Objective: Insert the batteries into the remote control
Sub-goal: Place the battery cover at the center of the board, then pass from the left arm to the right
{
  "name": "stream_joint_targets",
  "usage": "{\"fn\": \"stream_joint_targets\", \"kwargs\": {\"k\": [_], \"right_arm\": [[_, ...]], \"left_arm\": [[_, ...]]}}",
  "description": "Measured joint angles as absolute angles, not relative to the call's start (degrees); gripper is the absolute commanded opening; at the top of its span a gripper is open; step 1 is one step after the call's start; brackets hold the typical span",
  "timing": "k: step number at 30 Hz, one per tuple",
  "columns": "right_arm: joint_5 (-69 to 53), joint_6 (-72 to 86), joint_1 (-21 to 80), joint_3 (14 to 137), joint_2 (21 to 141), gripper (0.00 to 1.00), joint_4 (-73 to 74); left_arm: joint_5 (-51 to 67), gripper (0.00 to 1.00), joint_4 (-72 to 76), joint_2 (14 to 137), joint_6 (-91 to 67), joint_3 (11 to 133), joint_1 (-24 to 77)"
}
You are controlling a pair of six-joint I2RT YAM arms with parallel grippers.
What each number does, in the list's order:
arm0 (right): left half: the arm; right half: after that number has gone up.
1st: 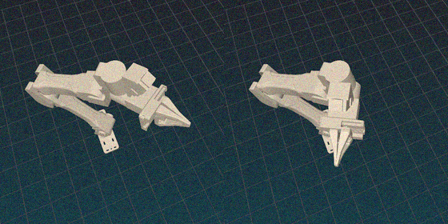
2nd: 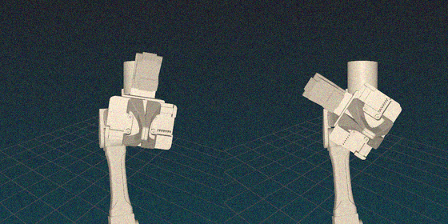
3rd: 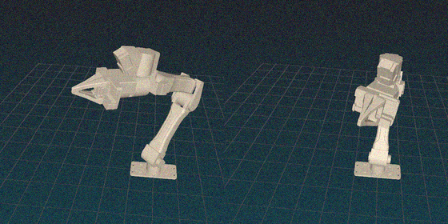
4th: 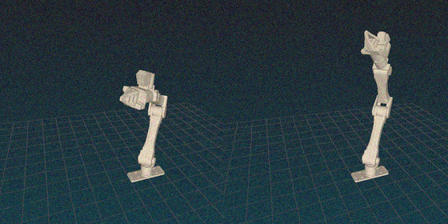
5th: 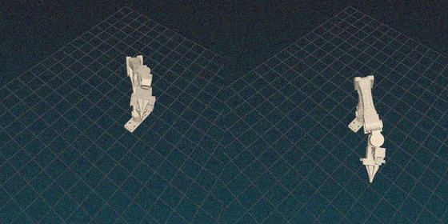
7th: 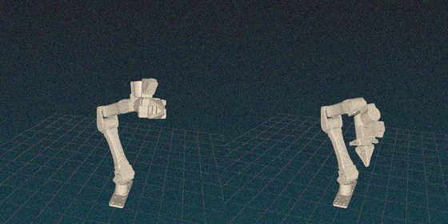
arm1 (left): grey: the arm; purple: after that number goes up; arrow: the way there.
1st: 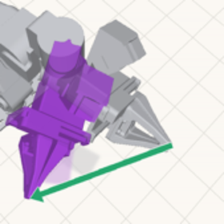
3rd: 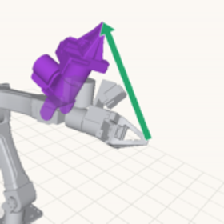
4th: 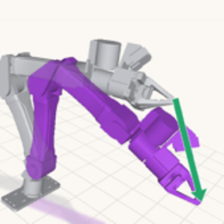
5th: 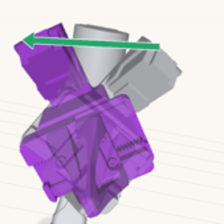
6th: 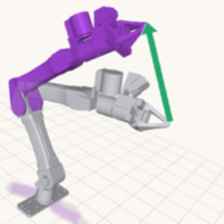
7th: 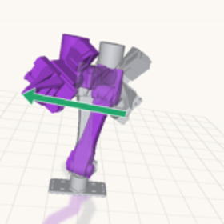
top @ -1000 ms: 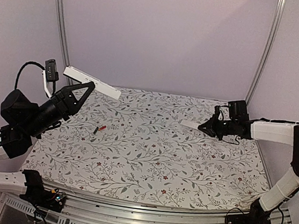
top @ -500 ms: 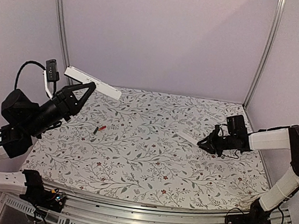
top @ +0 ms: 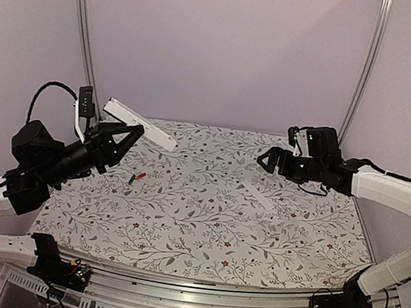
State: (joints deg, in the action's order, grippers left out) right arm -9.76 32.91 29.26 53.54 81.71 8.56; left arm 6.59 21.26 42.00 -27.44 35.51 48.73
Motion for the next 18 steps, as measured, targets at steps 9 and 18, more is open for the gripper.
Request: {"fn": "stream_joint_targets", "kwargs": {"k": [9,18], "right_arm": [[-23.16,4.91,48.75,63.88,70.96,0.99,-7.49],[-28.08,-12.58,63.83,69.84,79.09,0.92,-0.54]], "left_arm": [[21.52,0.00,21.08,45.30,-17.87,35.53,50.39],[26.79,0.00,21.08,47.40,-8.99,35.51,54.65]]}}
